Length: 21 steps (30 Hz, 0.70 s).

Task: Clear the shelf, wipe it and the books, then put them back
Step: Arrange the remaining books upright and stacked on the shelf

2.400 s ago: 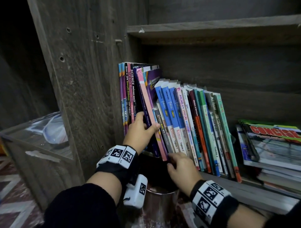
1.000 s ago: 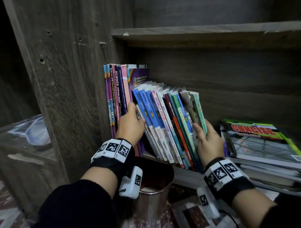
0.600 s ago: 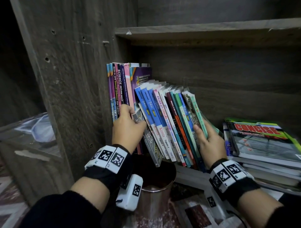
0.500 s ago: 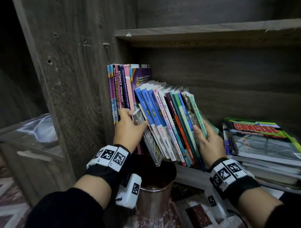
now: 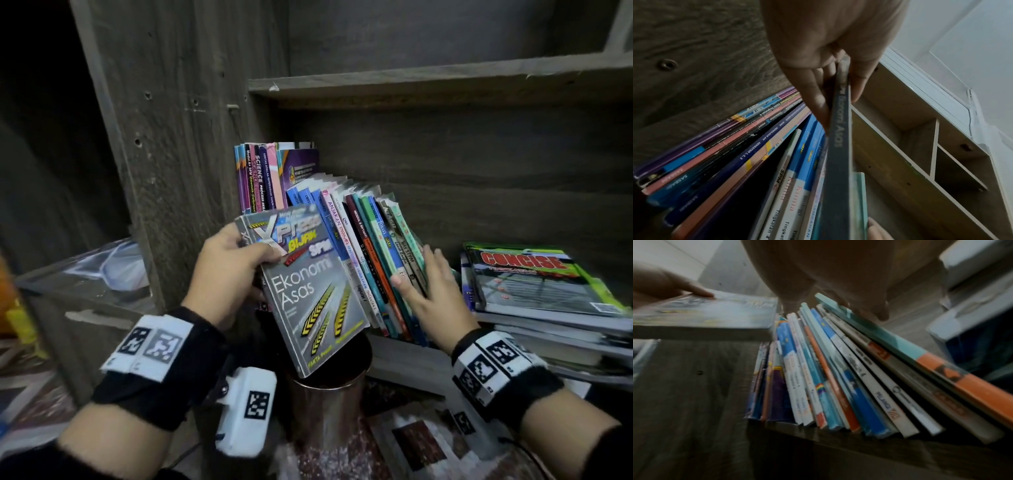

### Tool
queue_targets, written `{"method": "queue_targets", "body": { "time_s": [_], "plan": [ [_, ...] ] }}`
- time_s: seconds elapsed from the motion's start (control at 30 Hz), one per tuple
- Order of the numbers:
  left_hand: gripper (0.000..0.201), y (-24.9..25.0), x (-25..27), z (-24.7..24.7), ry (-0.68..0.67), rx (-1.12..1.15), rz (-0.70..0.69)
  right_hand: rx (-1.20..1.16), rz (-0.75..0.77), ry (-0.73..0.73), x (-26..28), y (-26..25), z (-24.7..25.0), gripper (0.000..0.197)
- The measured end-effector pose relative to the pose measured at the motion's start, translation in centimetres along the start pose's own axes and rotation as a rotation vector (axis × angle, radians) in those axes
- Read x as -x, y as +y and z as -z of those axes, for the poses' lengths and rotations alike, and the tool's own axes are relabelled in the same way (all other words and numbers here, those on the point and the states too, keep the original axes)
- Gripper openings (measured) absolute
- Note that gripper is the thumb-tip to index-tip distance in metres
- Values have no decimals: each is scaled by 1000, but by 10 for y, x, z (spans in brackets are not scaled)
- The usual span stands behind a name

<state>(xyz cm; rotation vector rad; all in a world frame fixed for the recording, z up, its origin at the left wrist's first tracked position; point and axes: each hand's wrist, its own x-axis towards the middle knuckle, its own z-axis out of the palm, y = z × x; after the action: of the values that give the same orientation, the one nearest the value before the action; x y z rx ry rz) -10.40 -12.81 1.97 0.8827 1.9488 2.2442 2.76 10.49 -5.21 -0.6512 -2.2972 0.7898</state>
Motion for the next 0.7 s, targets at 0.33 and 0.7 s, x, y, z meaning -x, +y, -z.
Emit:
{"method": "queue_targets", "body": {
  "time_s": [0.33,0.7],
  "plan": [
    [24,-2,17,-45,-248,147,82,-708,108,-39,34,-30,23,25],
    [14,-31,-25,-40,-204,-215,328,-202,-426,552,-9,55,145,33]
  ]
}}
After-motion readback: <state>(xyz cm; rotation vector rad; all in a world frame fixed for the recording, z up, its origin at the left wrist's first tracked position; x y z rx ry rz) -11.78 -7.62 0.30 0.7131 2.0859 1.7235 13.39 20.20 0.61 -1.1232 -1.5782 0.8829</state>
